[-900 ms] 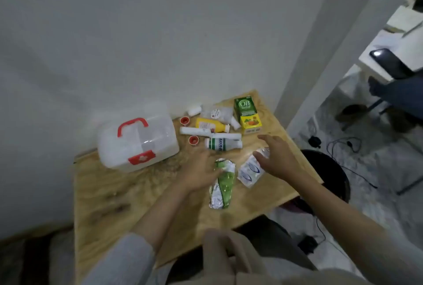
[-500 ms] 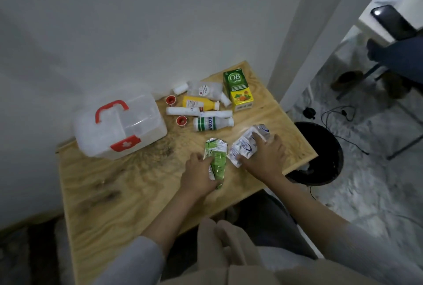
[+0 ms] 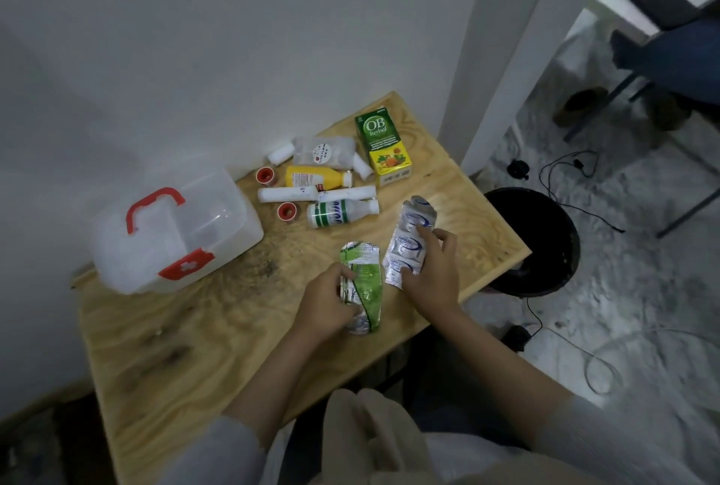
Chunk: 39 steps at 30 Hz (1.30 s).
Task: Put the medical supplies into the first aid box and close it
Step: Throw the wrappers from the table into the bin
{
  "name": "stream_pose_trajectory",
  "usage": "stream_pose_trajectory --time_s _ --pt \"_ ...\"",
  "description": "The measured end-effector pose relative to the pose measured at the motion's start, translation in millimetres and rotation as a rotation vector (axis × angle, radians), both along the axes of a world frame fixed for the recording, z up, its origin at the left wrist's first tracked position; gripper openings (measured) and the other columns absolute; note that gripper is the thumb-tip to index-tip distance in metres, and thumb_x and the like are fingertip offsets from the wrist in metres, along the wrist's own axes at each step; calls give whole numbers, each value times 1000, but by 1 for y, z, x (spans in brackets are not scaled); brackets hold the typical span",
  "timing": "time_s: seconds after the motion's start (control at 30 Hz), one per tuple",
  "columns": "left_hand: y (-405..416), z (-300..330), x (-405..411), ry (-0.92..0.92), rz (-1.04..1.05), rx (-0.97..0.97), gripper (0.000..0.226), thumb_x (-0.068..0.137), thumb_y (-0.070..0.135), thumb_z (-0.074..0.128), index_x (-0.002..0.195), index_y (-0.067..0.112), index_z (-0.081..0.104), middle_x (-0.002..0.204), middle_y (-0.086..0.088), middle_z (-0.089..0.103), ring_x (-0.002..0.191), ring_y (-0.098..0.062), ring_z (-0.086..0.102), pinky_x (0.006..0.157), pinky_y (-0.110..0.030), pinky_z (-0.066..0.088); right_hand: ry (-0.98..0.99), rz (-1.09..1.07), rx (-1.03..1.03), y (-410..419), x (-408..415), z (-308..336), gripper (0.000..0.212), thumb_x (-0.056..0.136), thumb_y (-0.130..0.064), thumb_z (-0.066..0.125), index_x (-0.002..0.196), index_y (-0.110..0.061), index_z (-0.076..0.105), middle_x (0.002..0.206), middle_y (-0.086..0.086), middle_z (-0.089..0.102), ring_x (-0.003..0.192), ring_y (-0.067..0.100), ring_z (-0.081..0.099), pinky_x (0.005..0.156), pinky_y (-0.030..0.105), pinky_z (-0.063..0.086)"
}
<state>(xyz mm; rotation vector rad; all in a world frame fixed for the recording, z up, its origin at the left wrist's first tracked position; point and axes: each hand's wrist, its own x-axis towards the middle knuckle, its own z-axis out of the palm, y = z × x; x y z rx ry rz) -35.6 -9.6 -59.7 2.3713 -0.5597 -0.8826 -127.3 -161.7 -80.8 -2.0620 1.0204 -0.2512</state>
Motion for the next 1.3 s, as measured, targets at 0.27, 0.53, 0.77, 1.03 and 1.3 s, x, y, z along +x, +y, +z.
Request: stream_pose_trajectory --time_s 0.27,0.53,0.77,1.03,1.3 --pt "-66 20 -1 30 -93 -197 36 71 8 77 103 20 68 72 8 56 65 -3 52 62 -14 45 -219 -270 185 -67 -20 4 70 72 3 67 135 -12 41 129 6 37 109 20 52 93 29 48" --pt "-245 12 13 -19 -301 -307 42 74 12 74 115 17 65 86 1 60 75 -13 60 73 -23 49 -220 -704 251 -185 -64 -11 58 74 5 65 128 -7 49 116 6 54 96 19 58 81 29 49" --pt "-371 -46 2 5 -580 -95 45 77 13 70 120 11 60 100 -3 62 84 -15 57 69 -21 42 136 -778 343 -256 -79 -90 41 71 9 63 60 -22 38 63 0 41 53 11 38 49 24 30" --pt "-417 -109 -23 114 -1013 390 53 90 26 59 134 0 45 139 -18 48 126 -30 46 98 -31 38 185 -810 483 -285 -78 -142 50 82 -13 61 127 2 44 130 25 49 119 38 48 95 37 42" --pt "-407 -102 -5 63 -898 309 52 85 40 59 127 10 46 129 -13 54 114 -30 54 90 -35 47 -10 -841 444 -270 -58 -123 54 90 -18 57 139 -8 37 146 11 40 136 26 36 108 37 34"
